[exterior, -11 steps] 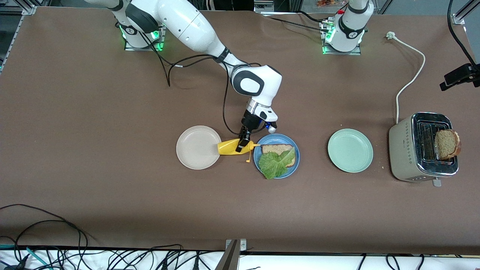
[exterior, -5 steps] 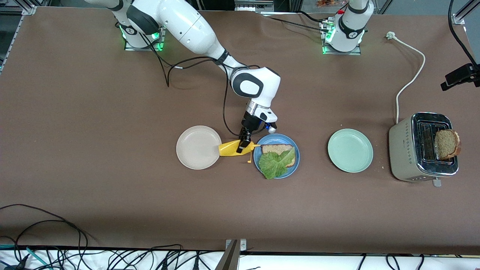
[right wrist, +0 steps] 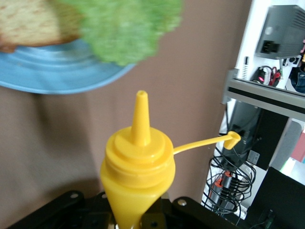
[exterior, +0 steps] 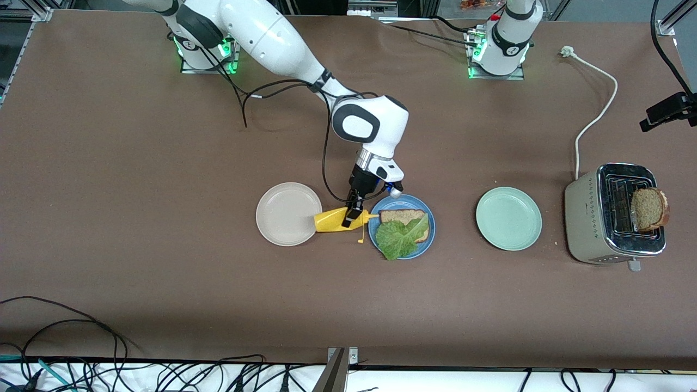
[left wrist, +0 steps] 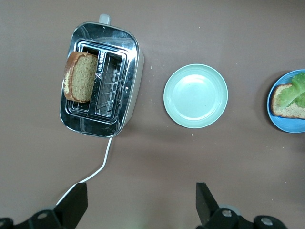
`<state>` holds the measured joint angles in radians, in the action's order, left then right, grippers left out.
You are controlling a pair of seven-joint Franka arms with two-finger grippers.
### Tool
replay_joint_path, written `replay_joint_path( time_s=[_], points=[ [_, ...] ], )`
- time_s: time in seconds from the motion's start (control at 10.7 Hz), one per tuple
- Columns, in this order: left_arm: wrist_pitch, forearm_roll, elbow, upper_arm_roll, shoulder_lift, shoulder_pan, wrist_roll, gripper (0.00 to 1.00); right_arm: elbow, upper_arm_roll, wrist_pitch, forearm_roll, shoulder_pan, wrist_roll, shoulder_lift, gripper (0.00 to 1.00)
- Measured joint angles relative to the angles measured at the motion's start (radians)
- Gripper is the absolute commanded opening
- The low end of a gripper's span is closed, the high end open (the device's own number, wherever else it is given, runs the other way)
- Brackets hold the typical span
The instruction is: Make sandwich in blue plate with both arms
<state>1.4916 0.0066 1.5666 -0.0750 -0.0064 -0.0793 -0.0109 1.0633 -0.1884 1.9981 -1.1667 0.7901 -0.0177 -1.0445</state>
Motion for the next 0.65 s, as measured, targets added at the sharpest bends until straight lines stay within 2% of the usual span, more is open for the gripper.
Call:
replay_joint_path(
  time_s=[0.09,0.28,0.37,0.65],
  points=[
    [0.000,0.000,0.000,0.000,0.000,0.000,0.000,1.00,-0.005,-0.039,-0.046,0.036,-0.023,-0.034,0.041,0.00],
    [0.000,0.000,0.000,-0.002,0.001,-0.004,0.000,1.00,-0.006,-0.167,-0.166,0.117,-0.090,-0.074,0.138,0.00],
    [0.000,-0.017,0.000,-0.002,0.001,-0.012,0.000,1.00,-0.002,-0.209,-0.212,0.179,-0.122,-0.101,0.194,0.00],
    [0.001,-0.040,0.001,-0.003,0.026,-0.059,-0.017,1.00,0.078,-0.224,-0.272,0.405,-0.204,-0.174,0.380,0.00]
  ],
)
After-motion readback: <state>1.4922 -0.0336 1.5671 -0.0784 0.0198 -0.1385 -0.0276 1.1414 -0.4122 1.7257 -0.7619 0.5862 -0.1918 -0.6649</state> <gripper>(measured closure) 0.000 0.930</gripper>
